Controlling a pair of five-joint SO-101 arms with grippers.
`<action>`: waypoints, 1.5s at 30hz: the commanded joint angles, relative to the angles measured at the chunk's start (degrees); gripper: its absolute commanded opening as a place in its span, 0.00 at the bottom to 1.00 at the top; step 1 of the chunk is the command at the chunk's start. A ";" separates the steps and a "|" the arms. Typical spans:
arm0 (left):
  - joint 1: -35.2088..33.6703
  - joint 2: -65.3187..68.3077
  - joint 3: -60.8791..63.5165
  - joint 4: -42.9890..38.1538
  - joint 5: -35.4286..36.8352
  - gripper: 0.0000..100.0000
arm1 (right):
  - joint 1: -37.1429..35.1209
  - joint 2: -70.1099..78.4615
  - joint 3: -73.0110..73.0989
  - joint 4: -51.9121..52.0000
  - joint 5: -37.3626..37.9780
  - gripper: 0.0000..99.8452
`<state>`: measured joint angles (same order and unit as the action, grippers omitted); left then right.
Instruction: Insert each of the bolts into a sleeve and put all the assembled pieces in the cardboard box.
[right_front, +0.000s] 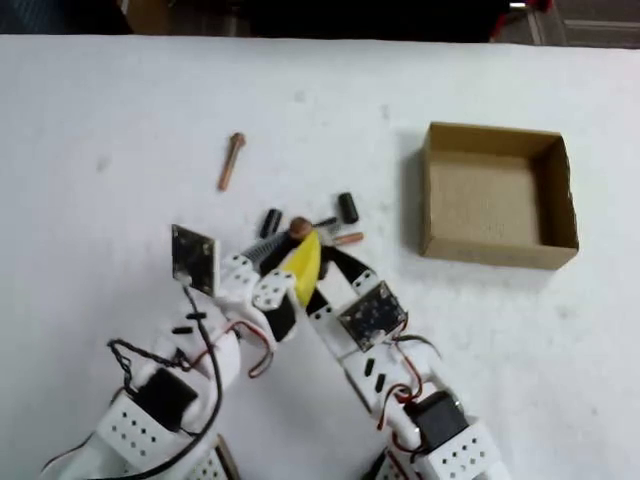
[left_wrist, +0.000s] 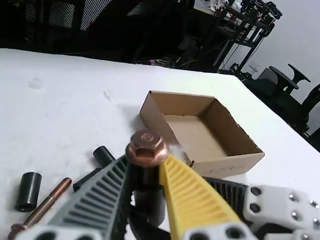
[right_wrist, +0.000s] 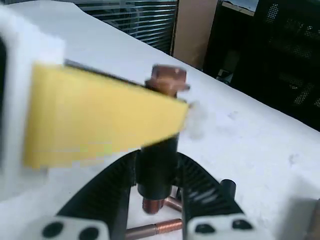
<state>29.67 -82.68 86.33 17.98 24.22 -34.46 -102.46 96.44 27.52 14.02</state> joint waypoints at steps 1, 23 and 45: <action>0.66 -1.27 0.00 -0.70 0.26 0.02 | 1.45 -0.57 0.44 -0.31 0.44 0.02; -3.47 -1.27 0.53 -0.70 0.62 0.36 | 1.71 -0.31 0.44 -0.22 0.53 0.02; -20.26 -1.36 -2.73 -1.05 0.62 0.36 | 6.55 -0.57 0.44 4.18 0.88 0.02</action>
<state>11.91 -82.77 87.03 16.84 23.96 -31.47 -102.37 96.44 30.33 14.11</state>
